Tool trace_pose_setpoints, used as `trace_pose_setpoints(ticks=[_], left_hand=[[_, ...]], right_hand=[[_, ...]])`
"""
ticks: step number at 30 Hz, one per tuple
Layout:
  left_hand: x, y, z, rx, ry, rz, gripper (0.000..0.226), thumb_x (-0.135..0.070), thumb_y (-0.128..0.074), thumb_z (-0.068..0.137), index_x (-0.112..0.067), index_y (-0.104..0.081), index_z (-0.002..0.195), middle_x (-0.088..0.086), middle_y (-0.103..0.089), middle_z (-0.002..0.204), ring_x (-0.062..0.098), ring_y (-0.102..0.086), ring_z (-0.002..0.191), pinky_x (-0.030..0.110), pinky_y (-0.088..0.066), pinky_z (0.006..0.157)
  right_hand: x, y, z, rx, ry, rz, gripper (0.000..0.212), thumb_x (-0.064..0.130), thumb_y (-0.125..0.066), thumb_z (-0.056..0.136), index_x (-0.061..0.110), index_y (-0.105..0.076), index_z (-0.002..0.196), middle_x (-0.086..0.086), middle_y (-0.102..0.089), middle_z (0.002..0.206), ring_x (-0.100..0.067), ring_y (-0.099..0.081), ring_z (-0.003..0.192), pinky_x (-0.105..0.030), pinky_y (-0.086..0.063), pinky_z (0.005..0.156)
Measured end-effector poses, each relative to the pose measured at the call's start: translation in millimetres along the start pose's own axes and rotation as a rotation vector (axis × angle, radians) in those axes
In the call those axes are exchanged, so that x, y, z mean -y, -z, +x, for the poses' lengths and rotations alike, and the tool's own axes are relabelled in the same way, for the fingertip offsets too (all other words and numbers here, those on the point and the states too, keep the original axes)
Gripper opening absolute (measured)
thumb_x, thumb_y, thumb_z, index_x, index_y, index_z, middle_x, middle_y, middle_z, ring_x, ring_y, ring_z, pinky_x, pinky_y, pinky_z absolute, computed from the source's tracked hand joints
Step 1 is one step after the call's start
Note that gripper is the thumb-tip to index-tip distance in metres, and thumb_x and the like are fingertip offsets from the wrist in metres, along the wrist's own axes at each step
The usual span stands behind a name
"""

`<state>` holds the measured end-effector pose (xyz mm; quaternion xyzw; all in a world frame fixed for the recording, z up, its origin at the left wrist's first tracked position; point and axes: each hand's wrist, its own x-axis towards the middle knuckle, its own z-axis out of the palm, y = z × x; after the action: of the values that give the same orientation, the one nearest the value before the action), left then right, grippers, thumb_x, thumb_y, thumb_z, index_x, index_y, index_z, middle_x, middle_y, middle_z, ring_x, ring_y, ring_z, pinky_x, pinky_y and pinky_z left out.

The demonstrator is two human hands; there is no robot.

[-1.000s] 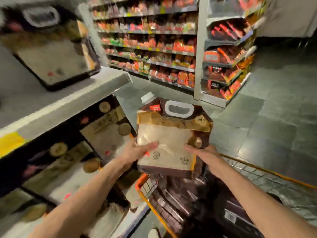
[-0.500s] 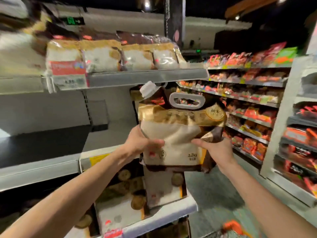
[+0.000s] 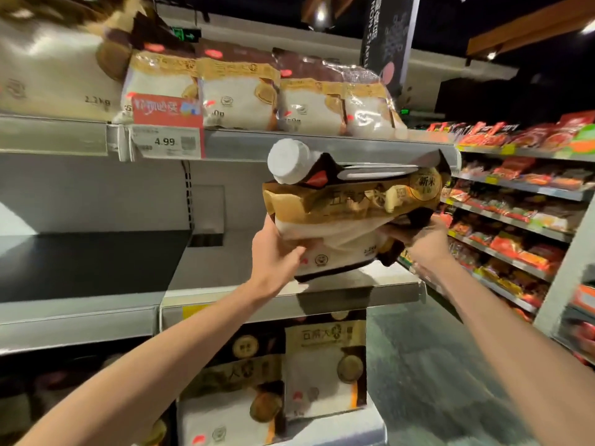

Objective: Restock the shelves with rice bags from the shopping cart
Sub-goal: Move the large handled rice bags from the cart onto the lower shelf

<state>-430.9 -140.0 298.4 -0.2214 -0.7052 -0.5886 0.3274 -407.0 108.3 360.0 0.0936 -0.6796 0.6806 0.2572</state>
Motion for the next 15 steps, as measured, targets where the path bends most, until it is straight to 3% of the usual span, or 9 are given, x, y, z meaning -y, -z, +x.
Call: trace_pose_setpoints(ticks=[2,4,5,7,9,11,14,15], left_hand=[[17,-5,6,0.021,-0.006,0.031,0.057,-0.001,-0.077,0.071,-0.010,-0.048,0.120,0.002,-0.072,0.102,0.018,-0.073,0.088,0.046,-0.062,0.067],[30,-10,11,0.072,0.064,0.023,0.054,-0.014,-0.078,0.073,-0.009,-0.047,0.118,0.004,-0.074,0.100,0.024,-0.075,0.083,0.048,-0.062,0.066],[35,-12,12,0.104,0.126,-0.003,0.054,-0.024,-0.079,0.072,-0.007,-0.049,0.114,0.006,-0.075,0.098,0.025,-0.076,0.081,0.049,-0.062,0.065],[46,-19,17,0.177,0.276,0.018,0.054,-0.037,-0.081,0.068,-0.003,-0.062,0.105,0.007,-0.077,0.089,0.023,-0.076,0.078,0.050,-0.061,0.065],[54,-28,21,0.228,0.406,0.083,0.038,-0.033,-0.081,0.077,-0.002,-0.073,0.096,0.004,-0.077,0.079,0.019,-0.075,0.074,0.048,-0.061,0.071],[58,-33,30,0.252,0.487,0.189,0.027,-0.027,-0.075,0.086,-0.001,-0.075,0.095,0.007,-0.077,0.083,0.018,-0.074,0.083,0.040,-0.060,0.081],[57,-27,36,0.347,0.539,0.257,0.033,-0.031,-0.075,0.086,-0.005,-0.072,0.107,0.003,-0.074,0.099,0.014,-0.068,0.090,0.019,-0.053,0.077],[54,-25,35,0.392,0.553,0.200,0.036,-0.030,-0.079,0.082,-0.010,-0.069,0.111,-0.001,-0.072,0.101,0.011,-0.066,0.090,0.013,-0.050,0.074]], right_hand=[[-10,0,14,-0.041,-0.056,-0.135,0.027,-0.012,-0.054,0.070,0.006,-0.074,0.067,-0.008,-0.071,0.067,-0.018,-0.071,0.064,-0.032,-0.060,0.057],[-26,4,23,-0.076,-0.134,-0.158,0.024,-0.016,-0.052,0.086,0.000,-0.066,0.095,-0.010,-0.071,0.089,-0.014,-0.072,0.079,-0.028,-0.060,0.070],[-33,4,25,-0.095,-0.103,-0.251,0.021,-0.013,-0.063,0.084,0.004,-0.065,0.097,-0.005,-0.070,0.093,-0.008,-0.070,0.080,-0.024,-0.058,0.072],[-52,3,25,-0.075,-0.114,-0.355,0.020,-0.010,-0.072,0.077,0.007,-0.065,0.084,-0.003,-0.066,0.085,-0.015,-0.064,0.081,-0.030,-0.056,0.070],[-71,3,28,-0.123,-0.179,-0.379,0.017,-0.009,-0.071,0.077,0.005,-0.061,0.075,-0.009,-0.064,0.081,-0.024,-0.061,0.084,-0.033,-0.050,0.070],[-80,5,37,-0.101,-0.213,-0.322,0.018,-0.006,-0.076,0.074,0.003,-0.065,0.083,-0.015,-0.069,0.092,-0.031,-0.066,0.092,-0.043,-0.055,0.083],[-83,6,47,-0.032,-0.297,-0.219,0.065,0.009,-0.088,0.067,0.004,-0.055,0.122,-0.002,-0.060,0.119,-0.024,-0.060,0.108,-0.045,-0.048,0.101],[-83,6,49,-0.002,-0.325,-0.218,0.080,0.022,-0.093,0.059,0.008,-0.048,0.124,0.001,-0.057,0.124,-0.021,-0.057,0.112,-0.042,-0.046,0.103]])
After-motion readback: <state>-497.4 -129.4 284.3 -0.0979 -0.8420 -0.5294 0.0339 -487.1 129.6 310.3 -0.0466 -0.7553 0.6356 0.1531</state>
